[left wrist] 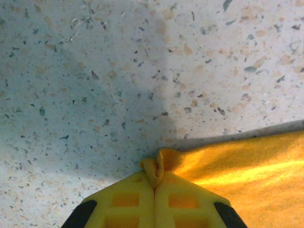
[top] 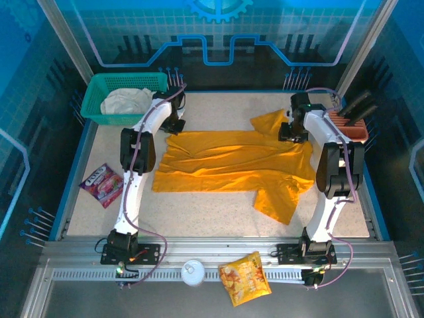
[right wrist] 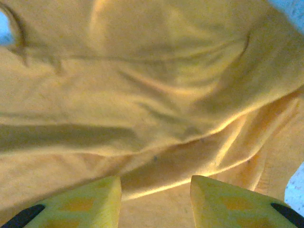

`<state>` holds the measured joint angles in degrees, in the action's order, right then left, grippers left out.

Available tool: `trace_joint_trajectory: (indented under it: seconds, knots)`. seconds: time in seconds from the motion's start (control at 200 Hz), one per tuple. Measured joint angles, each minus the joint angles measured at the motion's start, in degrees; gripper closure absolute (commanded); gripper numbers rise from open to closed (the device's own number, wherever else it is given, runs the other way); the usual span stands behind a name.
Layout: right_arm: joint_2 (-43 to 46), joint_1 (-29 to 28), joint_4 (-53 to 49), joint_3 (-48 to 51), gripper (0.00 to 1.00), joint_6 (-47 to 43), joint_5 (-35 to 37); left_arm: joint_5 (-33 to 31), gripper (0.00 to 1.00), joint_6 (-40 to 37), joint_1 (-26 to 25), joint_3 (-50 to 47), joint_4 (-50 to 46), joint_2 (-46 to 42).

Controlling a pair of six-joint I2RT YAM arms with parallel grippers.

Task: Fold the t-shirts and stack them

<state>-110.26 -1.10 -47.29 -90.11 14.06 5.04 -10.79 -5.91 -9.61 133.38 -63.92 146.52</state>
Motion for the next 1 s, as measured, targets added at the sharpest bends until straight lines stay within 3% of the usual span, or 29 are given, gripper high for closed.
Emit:
trace_joint_trajectory:
  seconds: [0.07,0.205,0.57,0.681,1.001]
  knots:
    - [-0.85,0.00,-0.46,-3.72,0.49,-0.44,0.04,-0.07,1.00,0.68,-0.35,-0.72,0.11,-0.57]
    - [-6.86,0.02,-1.09,-14.82,0.48,-1.64,0.02,-0.13,1.00,3.15,-1.99,-2.51,0.07,-2.75]
    - [-39.39,0.15,-13.79,-55.95,0.52,-5.07,0.92,0.17,1.00,10.75,-4.81,-8.41,2.58,-16.46]
    - [-40.44,0.50,-16.09,-54.25,0.55,-5.07,1.25,0.22,1.00,12.13,-4.76,-10.88,3.45,-18.75]
    - [-25.05,1.33,-7.72,-22.97,0.55,0.17,-1.27,0.83,1.00,13.57,-4.76,-15.82,5.11,-21.22]
